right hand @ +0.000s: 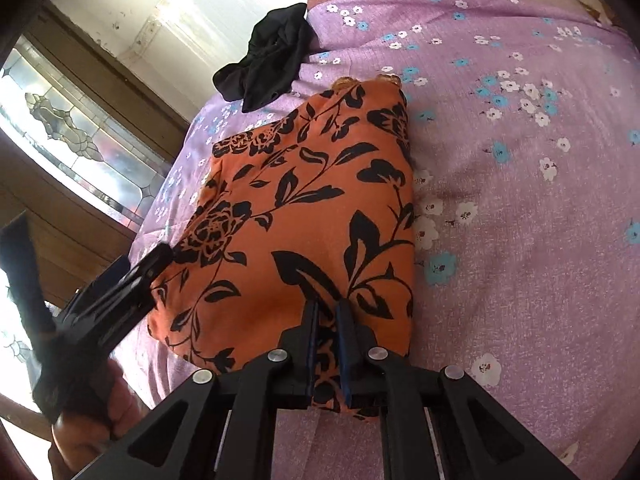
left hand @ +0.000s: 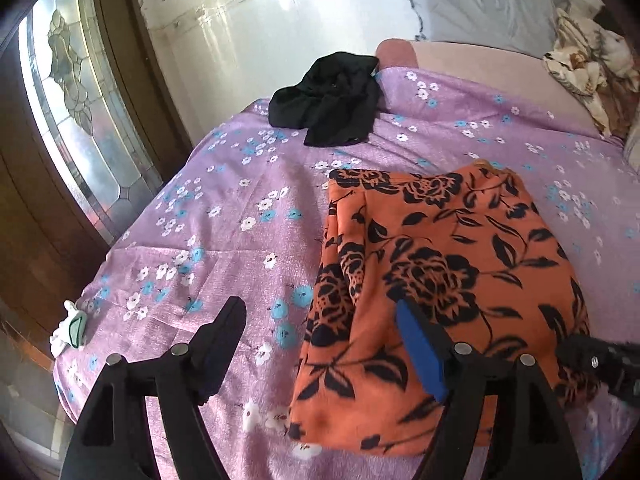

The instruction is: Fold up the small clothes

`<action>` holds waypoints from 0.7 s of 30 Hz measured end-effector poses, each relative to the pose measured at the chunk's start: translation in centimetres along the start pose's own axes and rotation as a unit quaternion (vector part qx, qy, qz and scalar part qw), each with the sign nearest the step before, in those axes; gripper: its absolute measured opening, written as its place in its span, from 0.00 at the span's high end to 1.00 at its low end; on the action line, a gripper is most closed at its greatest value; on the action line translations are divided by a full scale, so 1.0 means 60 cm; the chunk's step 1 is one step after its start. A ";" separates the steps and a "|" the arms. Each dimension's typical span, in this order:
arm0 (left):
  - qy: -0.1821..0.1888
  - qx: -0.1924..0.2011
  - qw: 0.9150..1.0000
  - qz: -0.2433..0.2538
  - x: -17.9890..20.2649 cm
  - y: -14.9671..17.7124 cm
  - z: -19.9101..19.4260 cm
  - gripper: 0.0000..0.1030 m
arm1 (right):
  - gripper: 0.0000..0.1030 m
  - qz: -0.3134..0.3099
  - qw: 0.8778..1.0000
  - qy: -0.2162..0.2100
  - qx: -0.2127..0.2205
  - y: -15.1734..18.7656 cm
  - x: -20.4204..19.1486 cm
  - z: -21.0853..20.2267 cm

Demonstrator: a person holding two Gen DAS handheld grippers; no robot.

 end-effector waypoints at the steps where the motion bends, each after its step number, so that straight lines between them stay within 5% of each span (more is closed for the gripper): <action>1: 0.002 0.002 1.000 0.003 0.000 0.002 -0.003 0.24 | 0.88 0.000 1.000 0.001 0.000 -0.001 -0.001 0.001; 21: 0.024 0.007 0.999 -0.023 -0.026 -0.006 -0.005 0.24 | 0.88 0.001 0.999 0.033 0.000 -0.002 -0.018 0.004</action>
Point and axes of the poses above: each gripper's, at about its wrist camera, not at the fingertips, and z roughly the way its jaws point, x to its right, y to its underside, the point moved 1 cm from there along z, roughly the way its jaws point, and after that the axes turned 2 degrees about y, right-handed, at the moved point
